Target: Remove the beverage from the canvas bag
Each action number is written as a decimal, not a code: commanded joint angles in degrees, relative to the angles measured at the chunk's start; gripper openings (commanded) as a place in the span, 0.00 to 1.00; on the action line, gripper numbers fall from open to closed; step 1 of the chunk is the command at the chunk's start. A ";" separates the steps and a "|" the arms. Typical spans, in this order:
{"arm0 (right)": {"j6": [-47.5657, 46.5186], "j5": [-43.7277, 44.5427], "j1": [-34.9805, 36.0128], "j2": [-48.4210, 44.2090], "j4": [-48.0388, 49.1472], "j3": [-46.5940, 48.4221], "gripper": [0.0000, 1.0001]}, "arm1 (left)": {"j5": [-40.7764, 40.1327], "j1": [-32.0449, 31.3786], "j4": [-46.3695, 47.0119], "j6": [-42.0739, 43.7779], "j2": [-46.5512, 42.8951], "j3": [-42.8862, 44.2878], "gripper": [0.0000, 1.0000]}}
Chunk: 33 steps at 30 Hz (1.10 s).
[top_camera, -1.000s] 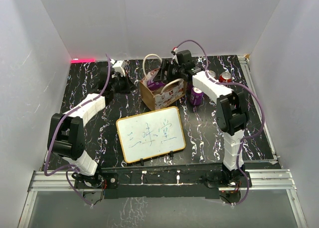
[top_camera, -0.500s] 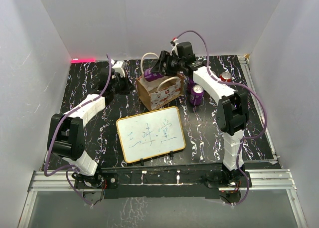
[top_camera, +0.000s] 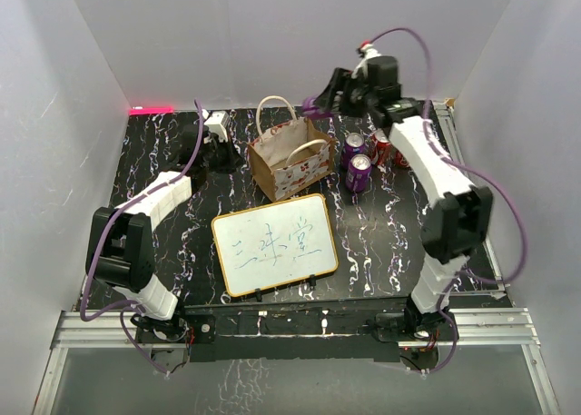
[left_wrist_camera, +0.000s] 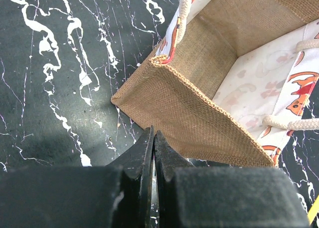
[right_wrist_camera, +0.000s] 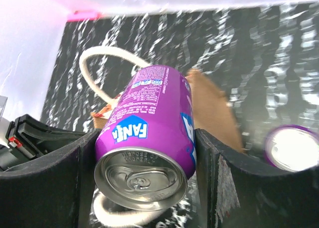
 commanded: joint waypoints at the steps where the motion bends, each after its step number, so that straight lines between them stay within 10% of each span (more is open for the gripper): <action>1: -7.40 12.45 -2.96 -17.49 6.55 -6.09 0.13 | 0.17 0.16 -0.50 0.24 -3.83 0.73 0.00; 10: -10.27 46.14 -5.50 -38.90 6.75 -39.49 0.08 | 1.86 0.10 0.07 -1.70 -3.62 0.82 0.00; 33: -8.90 25.36 -11.29 -10.46 -15.48 -19.49 0.08 | 0.75 0.14 -0.52 -1.28 -3.33 0.80 0.00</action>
